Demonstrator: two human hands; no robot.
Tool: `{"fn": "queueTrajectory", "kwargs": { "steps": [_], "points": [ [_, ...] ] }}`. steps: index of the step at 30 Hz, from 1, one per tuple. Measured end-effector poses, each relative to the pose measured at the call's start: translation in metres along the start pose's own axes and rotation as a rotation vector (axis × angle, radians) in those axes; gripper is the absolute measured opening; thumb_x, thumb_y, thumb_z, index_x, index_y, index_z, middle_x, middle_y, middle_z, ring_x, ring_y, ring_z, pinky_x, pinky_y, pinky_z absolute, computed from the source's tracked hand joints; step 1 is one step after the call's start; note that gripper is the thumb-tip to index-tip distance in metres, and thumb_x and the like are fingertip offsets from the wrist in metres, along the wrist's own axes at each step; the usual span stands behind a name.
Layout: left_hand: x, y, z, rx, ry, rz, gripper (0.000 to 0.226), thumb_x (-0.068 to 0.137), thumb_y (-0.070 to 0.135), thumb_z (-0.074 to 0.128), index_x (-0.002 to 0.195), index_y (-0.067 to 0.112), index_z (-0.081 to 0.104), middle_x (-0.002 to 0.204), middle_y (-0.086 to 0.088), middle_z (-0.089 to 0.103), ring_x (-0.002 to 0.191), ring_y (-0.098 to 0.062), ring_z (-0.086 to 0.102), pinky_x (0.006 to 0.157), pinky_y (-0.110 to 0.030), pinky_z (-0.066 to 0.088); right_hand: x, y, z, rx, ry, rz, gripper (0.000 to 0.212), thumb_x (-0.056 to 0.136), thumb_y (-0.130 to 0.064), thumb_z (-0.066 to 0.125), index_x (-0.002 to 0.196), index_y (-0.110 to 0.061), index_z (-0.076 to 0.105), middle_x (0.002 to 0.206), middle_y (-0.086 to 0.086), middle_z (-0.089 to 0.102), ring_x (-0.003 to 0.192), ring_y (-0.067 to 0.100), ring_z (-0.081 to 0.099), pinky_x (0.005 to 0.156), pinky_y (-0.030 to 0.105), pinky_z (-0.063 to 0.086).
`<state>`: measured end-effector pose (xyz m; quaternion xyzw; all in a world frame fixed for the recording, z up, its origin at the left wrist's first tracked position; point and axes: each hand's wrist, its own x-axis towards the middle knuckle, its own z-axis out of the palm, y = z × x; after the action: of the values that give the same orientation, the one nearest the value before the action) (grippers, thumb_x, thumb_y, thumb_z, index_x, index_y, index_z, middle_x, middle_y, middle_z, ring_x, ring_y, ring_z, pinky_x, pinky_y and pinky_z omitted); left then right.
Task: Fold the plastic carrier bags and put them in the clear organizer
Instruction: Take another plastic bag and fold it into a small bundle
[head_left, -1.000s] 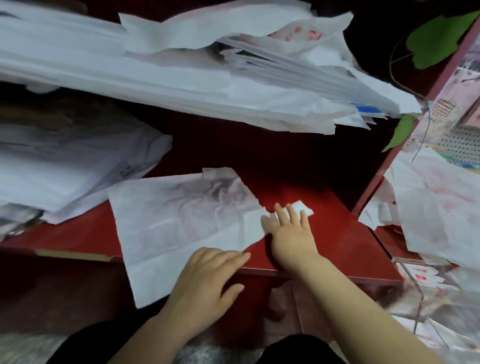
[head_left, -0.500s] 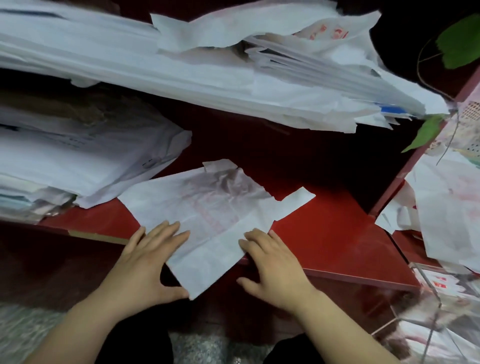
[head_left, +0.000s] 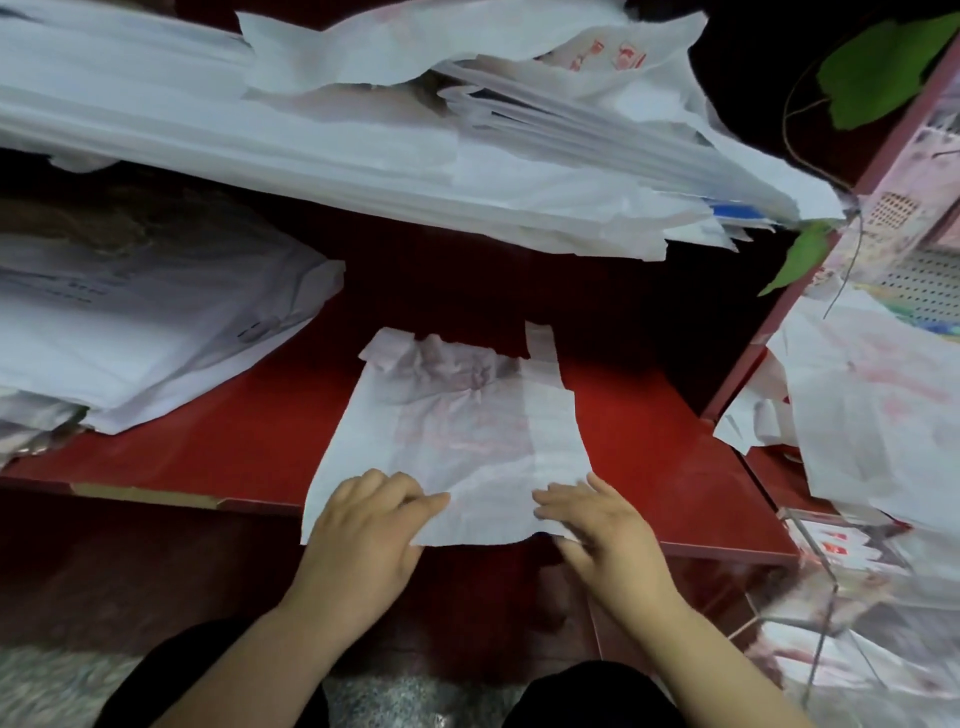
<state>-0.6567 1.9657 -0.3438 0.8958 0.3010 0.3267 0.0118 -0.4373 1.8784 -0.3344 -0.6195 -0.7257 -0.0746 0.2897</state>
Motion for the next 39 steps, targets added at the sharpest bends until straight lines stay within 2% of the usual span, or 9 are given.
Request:
{"fn": "queueTrajectory", "kwargs": {
  "steps": [5,9,12,15,24,28,32,34,39],
  "points": [
    [0.0,-0.012,-0.017,-0.204,0.092,-0.263,0.017,0.078,0.015,0.059,0.078,0.01,0.076,0.083,0.001,0.072,0.095,0.0,0.054,0.091,-0.008,0.028,-0.002,0.017,-0.031,0.333,-0.028,0.356,0.028,0.078,0.0,0.065,0.076,-0.027,0.07,0.076,-0.026,0.068,0.08,-0.01,0.059,0.074,0.009,0.044],
    [0.006,-0.021,-0.026,-0.505,0.024,-0.574,0.029,0.079,0.004,0.068,0.065,0.028,0.065,0.057,0.032,0.061,0.067,0.022,0.053,0.066,0.003,0.035,0.011,0.017,-0.038,0.557,0.05,0.637,0.023,0.085,0.004,0.058,0.067,-0.011,0.064,0.05,-0.013,0.06,0.049,-0.005,0.052,0.051,0.006,0.038],
    [0.02,-0.02,-0.026,-0.51,0.055,-0.668,0.02,0.083,0.02,0.069,0.064,0.017,0.066,0.054,0.014,0.064,0.058,0.004,0.059,0.057,-0.011,0.038,0.021,0.016,-0.026,0.398,0.135,0.732,0.032,0.086,-0.004,0.056,0.056,-0.005,0.045,0.05,-0.003,0.041,0.048,0.009,0.033,0.045,0.019,0.027],
    [0.031,-0.013,-0.022,-0.35,0.105,-0.759,0.021,0.086,0.027,0.065,0.096,0.011,0.073,0.1,-0.005,0.071,0.099,-0.024,0.062,0.072,-0.026,0.037,0.028,0.008,-0.018,0.151,0.14,0.807,0.043,0.088,-0.014,0.053,0.052,-0.016,0.028,0.051,-0.004,0.031,0.053,0.018,0.03,0.051,0.031,0.023],
    [0.04,-0.008,-0.018,0.018,-0.03,-0.703,0.022,0.09,0.032,0.056,0.096,0.02,0.073,0.089,-0.006,0.071,0.088,-0.032,0.061,0.066,-0.029,0.037,0.033,0.0,-0.007,-0.254,0.091,0.82,0.039,0.089,-0.015,0.044,0.057,-0.018,0.022,0.078,0.014,0.061,0.066,0.028,0.039,0.061,0.032,0.02],
    [0.038,-0.007,-0.018,0.068,-0.02,-0.7,0.03,0.091,0.025,0.056,0.119,0.017,0.062,0.107,-0.008,0.065,0.095,-0.031,0.06,0.076,-0.034,0.041,0.036,0.001,-0.011,-0.253,0.027,0.823,0.017,0.09,-0.018,0.043,0.076,-0.012,0.05,0.089,0.012,0.065,0.086,0.033,0.056,0.065,0.032,0.028],
    [0.033,0.011,-0.004,0.121,0.113,-0.205,0.032,0.087,0.027,0.049,0.106,0.008,0.067,0.099,-0.012,0.066,0.096,-0.025,0.052,0.085,-0.044,0.04,0.042,0.003,-0.018,-0.109,-0.005,0.888,0.022,0.091,-0.027,0.049,0.092,-0.016,0.068,0.093,0.004,0.067,0.09,0.029,0.059,0.07,0.03,0.038],
    [0.034,0.027,0.003,0.093,-0.147,-0.001,0.057,0.097,0.044,0.022,0.111,0.011,0.066,0.114,-0.009,0.065,0.115,-0.018,0.047,0.098,-0.038,0.03,0.044,0.004,-0.02,-0.075,-0.025,0.924,0.021,0.09,-0.029,0.051,0.089,-0.018,0.069,0.092,0.003,0.068,0.09,0.028,0.06,0.069,0.029,0.039],
    [0.043,0.037,0.01,0.158,-0.631,-0.099,0.127,0.037,0.081,-0.035,0.148,0.027,-0.005,0.146,0.014,-0.018,0.141,-0.01,-0.013,0.111,-0.034,-0.012,0.042,0.004,-0.018,-0.114,-0.025,0.91,0.02,0.089,-0.024,0.049,0.101,-0.015,0.063,0.099,0.005,0.066,0.093,0.029,0.058,0.072,0.031,0.037]
  ]
}}
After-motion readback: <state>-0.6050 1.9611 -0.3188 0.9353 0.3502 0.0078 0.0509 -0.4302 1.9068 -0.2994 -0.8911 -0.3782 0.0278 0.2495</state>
